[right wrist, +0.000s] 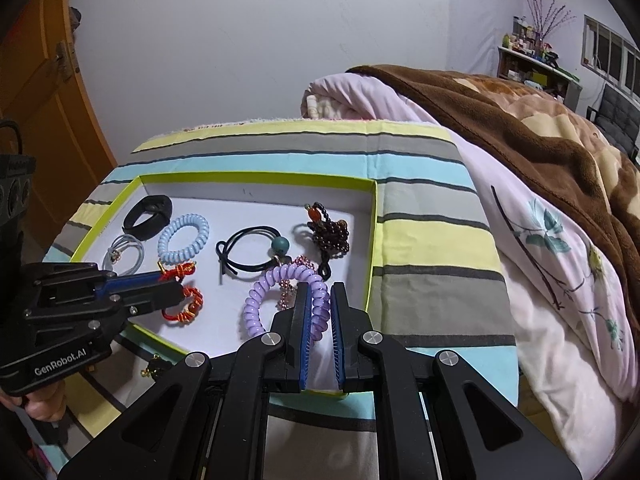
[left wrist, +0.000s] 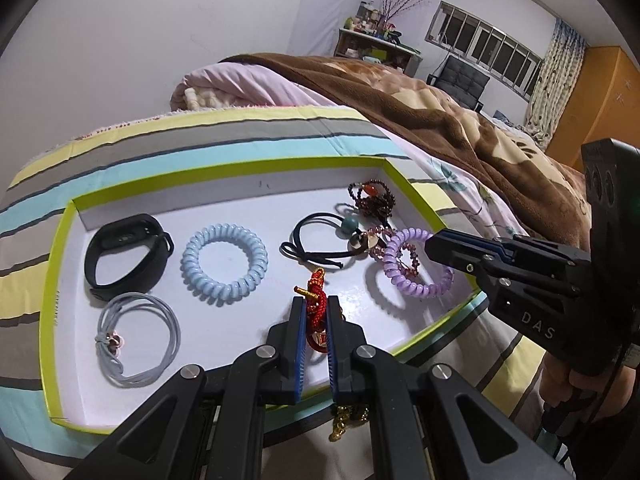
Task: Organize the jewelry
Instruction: 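Carry the purple coil and red charm with both tools over the box, then open both tools to drop the purple coil and red charm into the box, then withdraw both tools toward the red tassel cord and gold charm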
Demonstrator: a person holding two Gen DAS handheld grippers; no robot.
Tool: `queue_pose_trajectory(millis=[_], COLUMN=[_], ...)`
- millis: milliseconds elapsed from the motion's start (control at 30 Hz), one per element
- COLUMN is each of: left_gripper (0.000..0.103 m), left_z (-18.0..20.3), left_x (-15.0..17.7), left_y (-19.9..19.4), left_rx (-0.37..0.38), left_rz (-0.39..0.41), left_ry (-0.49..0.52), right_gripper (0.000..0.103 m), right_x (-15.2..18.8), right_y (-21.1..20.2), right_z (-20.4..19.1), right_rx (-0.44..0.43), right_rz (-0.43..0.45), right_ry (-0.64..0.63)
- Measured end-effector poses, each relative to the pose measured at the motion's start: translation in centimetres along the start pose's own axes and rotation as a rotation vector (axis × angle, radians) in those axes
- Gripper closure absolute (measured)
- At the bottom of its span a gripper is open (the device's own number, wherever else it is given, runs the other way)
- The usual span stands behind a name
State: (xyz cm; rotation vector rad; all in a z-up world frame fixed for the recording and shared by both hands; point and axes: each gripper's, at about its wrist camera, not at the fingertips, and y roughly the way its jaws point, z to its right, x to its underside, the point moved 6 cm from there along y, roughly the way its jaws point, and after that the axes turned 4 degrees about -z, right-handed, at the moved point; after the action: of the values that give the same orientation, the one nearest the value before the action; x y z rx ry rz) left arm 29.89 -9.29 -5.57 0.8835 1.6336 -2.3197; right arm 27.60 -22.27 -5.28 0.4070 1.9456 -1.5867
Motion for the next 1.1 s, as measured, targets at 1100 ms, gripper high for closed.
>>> queue_pose_trajectory(millis=[1100], left_gripper=[0.084], left_z=[-0.2], left_x=[7.9], left_y=[-11.2], left_rx=[-0.125], left_rz=[0.168], left_ry=[-0.045], right_gripper=[0.085], right_x=[6.8], right_y=[-8.3], right_z=[-3.0], right_rx=[-0.100], right_rz=[0.063], right_ry=[0.010])
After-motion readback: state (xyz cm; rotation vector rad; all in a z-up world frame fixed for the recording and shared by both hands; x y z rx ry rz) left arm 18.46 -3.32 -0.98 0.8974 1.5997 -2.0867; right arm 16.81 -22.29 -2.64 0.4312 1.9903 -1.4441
